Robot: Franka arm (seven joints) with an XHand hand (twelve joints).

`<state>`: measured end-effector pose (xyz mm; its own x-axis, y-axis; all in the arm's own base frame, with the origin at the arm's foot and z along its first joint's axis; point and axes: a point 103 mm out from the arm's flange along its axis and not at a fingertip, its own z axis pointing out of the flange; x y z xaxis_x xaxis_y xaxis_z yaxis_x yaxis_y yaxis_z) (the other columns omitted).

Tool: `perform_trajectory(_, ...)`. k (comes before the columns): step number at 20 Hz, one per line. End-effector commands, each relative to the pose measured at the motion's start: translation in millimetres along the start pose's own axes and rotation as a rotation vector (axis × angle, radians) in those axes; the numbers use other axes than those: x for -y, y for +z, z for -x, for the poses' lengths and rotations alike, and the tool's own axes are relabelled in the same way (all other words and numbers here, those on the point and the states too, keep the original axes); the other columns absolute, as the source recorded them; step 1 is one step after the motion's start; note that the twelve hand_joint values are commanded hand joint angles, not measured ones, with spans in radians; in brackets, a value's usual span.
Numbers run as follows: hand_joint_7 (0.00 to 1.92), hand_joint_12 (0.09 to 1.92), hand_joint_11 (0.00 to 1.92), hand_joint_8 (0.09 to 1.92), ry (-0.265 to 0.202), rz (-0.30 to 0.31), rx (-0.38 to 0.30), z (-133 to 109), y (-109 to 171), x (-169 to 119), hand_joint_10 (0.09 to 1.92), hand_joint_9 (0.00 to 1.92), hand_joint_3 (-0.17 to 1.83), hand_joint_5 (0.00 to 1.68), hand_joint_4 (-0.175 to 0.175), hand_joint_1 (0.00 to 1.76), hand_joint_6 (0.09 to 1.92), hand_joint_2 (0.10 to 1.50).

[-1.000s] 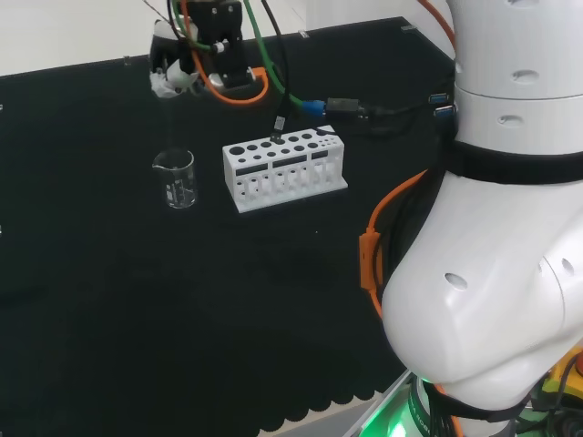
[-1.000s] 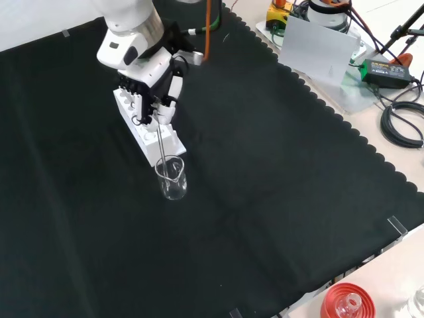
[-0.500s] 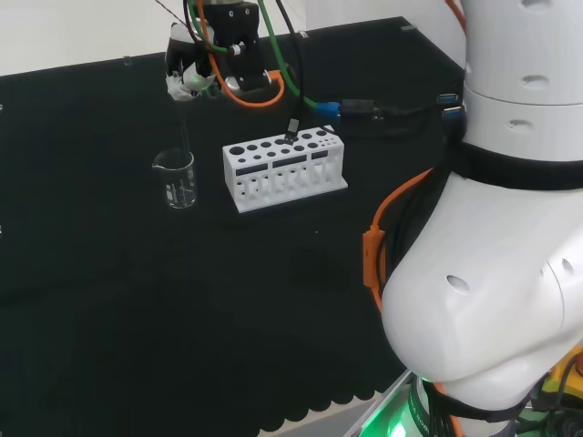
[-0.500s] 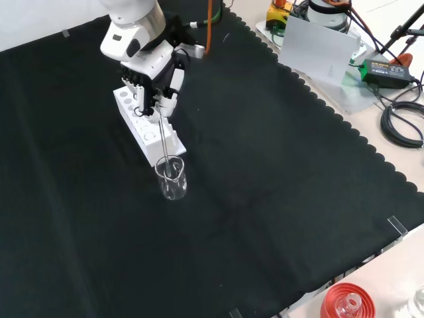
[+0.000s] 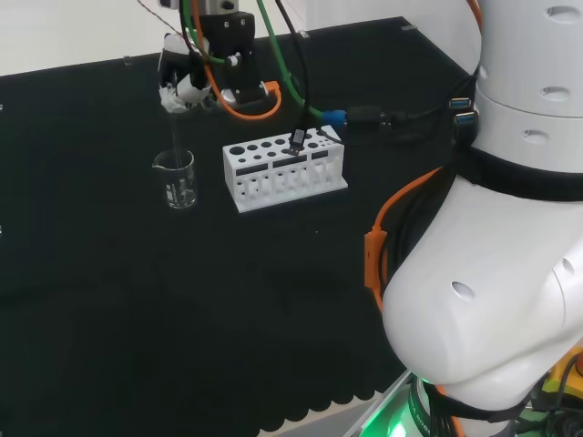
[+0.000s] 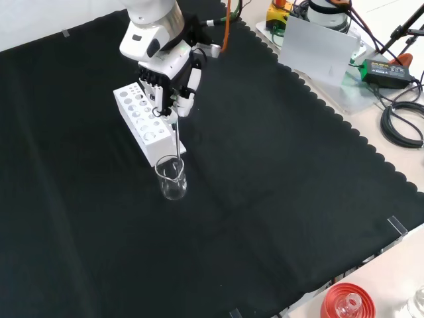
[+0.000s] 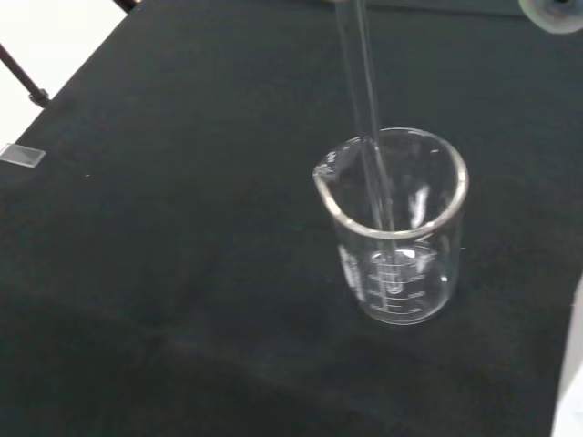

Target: Stir in the beaker to the left of the white test tube rack with the glass rod.

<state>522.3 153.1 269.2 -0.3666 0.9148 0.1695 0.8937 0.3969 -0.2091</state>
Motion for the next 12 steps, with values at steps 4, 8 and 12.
perform_trajectory(4,1.65,0.79,1.6,0.38,-0.025,0.003,0.022,-22,-2,-7,0.25,1.78,-0.17,1.15,-0.175,1.2,0.77,1.12)
perform_trajectory(8,1.65,0.79,1.6,0.38,-0.025,0.012,0.033,-27,-9,-5,0.25,1.78,-0.17,1.15,-0.175,1.2,0.76,1.12)
perform_trajectory(12,1.65,0.79,1.6,0.38,-0.027,0.021,0.035,-29,-13,-3,0.25,1.78,-0.17,1.15,-0.175,1.2,0.76,1.12)
